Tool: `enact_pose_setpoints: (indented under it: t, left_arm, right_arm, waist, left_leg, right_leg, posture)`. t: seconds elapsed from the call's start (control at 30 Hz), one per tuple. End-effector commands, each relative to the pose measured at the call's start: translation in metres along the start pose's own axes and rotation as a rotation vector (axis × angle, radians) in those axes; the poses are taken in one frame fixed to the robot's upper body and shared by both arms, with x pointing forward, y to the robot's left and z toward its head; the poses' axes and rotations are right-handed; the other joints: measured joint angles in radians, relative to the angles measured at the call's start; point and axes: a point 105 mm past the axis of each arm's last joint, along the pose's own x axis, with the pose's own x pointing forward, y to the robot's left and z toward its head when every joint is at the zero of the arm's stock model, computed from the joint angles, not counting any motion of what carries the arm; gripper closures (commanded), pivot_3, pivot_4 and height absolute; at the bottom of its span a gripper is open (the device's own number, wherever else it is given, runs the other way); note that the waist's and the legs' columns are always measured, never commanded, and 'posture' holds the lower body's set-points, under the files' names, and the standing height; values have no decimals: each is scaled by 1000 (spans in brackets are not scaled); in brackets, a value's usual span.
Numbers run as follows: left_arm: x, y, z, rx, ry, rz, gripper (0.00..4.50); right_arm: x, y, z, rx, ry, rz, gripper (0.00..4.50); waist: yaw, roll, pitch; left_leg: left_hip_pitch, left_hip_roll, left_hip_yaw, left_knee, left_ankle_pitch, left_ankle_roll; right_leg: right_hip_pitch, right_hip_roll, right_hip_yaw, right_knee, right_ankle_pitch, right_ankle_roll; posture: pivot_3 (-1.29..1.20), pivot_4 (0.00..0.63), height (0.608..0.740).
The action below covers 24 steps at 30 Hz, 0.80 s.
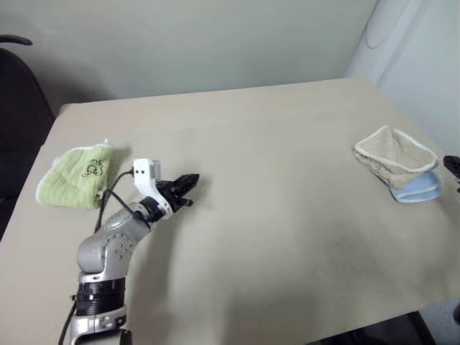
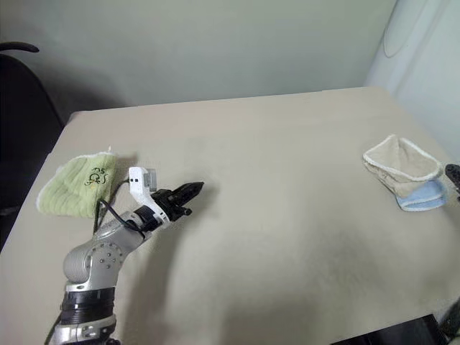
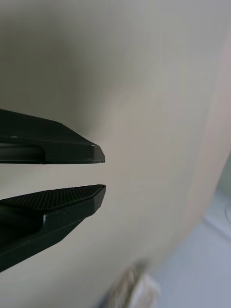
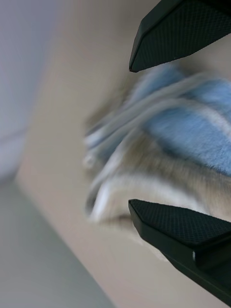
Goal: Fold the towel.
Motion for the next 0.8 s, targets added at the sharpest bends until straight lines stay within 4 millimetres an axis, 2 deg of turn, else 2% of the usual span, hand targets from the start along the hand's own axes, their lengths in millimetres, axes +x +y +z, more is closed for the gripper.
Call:
enact_pose_setpoints:
  t: [0.03,0.13,0.2,0.27,0.33,0.43,0.53,0.63,0.8]
  left_arm:
    - [-10,17,9,323,8,15,3702]
    - [-25,31,13,432,26,-5,3702]
    - [-34,37,15,430,22,-17,3702]
    - [-41,34,13,407,13,-52,3702]
    - [-46,26,8,397,13,-83,3702]
    - [-48,19,4,365,-3,-91,3702]
    - [-50,10,-3,315,-13,-84,3702]
    - [-53,-4,-14,285,-3,-91,3702]
    - [-60,-9,-17,267,10,-75,3702]
  right_arm:
    - [-4,94,6,-327,-21,390,35]
    - [-10,155,-21,-342,33,654,35]
    - [-7,184,-35,-332,42,742,35]
    - [4,213,-52,-301,54,800,35]
    - [16,234,-72,-266,84,837,35]
    - [27,247,-105,-261,143,875,35]
    - [35,246,-130,-294,183,886,35]
    - [39,248,-134,-254,182,905,35]
    - [39,247,-135,-238,182,920,35]
  waist:
    - [-10,-1,0]
    - [-19,-3,-1]
    - [-19,-5,-1]
    - [-19,-5,-1]
    - [-19,-5,-1]
    - [-8,-5,-1]
    - [5,-6,-2]
    - [4,-6,-2]
    - [1,-6,-2]
  left_leg:
    - [1,0,0,0,0,-1]
    - [1,2,-3,1,0,-7]
    - [1,2,-3,2,1,-10]
    - [0,1,-3,3,1,-10]
    - [0,1,-3,3,1,-10]
    - [0,2,-5,2,0,-9]
    - [-1,1,-8,3,0,-9]
    - [-6,0,-7,3,1,-10]
    - [-7,1,-7,2,3,-13]
  right_leg:
    - [0,1,0,0,0,0]
    - [1,6,3,-2,0,-1]
    - [1,6,4,-3,-1,0]
    - [0,6,5,-2,0,0]
    - [-1,5,6,-2,0,0]
    - [-2,5,5,-2,0,0]
    - [-5,4,1,-2,0,0]
    - [-4,2,0,-2,0,0]
    - [-6,3,-2,-1,0,-3]
  posture:
    - [0,150,740]
    - [0,150,740]
    - [0,150,740]
    - [0,150,740]
    - [0,150,740]
    - [0,150,740]
    - [0,150,740]
    - [0,150,740]
    - [0,150,740]
